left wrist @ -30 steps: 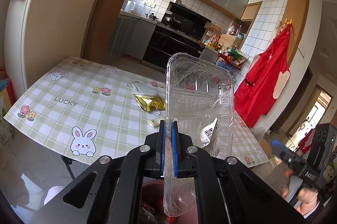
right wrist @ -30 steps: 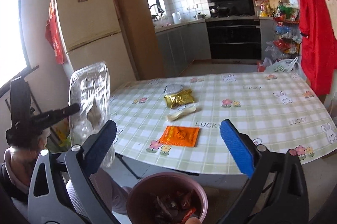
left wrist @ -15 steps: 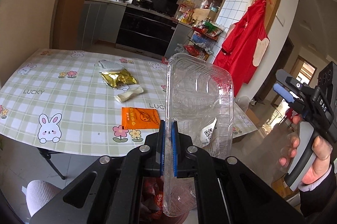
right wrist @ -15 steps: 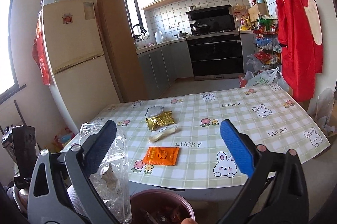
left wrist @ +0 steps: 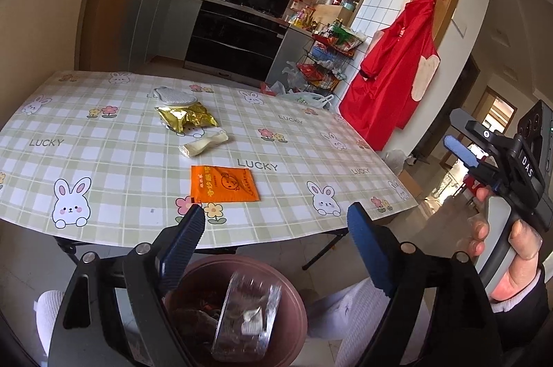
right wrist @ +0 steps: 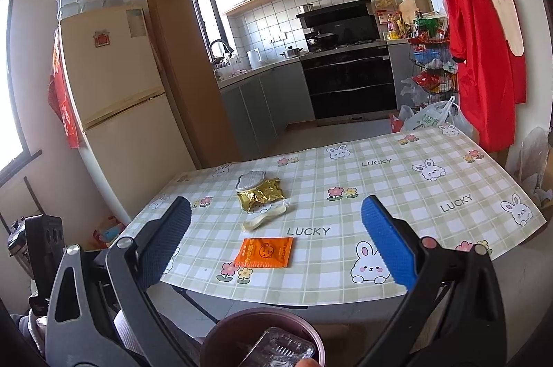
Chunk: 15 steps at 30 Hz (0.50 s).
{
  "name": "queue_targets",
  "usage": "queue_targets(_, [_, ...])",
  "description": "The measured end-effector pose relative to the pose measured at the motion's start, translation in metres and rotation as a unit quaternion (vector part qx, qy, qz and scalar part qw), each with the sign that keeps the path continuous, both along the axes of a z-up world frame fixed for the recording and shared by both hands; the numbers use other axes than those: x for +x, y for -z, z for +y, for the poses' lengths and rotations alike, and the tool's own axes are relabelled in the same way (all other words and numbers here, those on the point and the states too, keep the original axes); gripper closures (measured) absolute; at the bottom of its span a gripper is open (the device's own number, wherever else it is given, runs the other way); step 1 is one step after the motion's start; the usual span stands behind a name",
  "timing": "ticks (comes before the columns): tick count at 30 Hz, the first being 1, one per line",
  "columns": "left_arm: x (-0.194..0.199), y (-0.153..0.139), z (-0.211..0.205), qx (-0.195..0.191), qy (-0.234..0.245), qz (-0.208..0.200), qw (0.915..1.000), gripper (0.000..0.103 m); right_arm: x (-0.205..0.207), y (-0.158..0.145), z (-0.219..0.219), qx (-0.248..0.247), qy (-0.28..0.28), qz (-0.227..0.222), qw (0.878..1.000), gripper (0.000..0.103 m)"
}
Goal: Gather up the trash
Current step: 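Open the left gripper to drop the clear plastic box into the pink bin, then move the right gripper down to the orange sachet on the table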
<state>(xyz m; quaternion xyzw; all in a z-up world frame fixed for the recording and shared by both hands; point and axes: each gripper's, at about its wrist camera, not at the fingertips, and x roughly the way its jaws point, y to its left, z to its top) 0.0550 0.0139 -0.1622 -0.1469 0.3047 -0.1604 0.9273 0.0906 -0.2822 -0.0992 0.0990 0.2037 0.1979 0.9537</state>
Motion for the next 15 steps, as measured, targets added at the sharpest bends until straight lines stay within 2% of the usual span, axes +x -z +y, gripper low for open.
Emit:
queue_targets(7, [0.0,-0.002,0.013,0.002,-0.044,-0.003,0.999,0.008,0.0,0.0,0.002,-0.001,-0.001,0.001,1.0,0.006])
queue_targets(15, [0.002,-0.001,0.024,0.003,-0.069,0.005,0.9976,0.007,0.003,0.006,0.004,-0.003,-0.004,0.01,1.0,0.006])
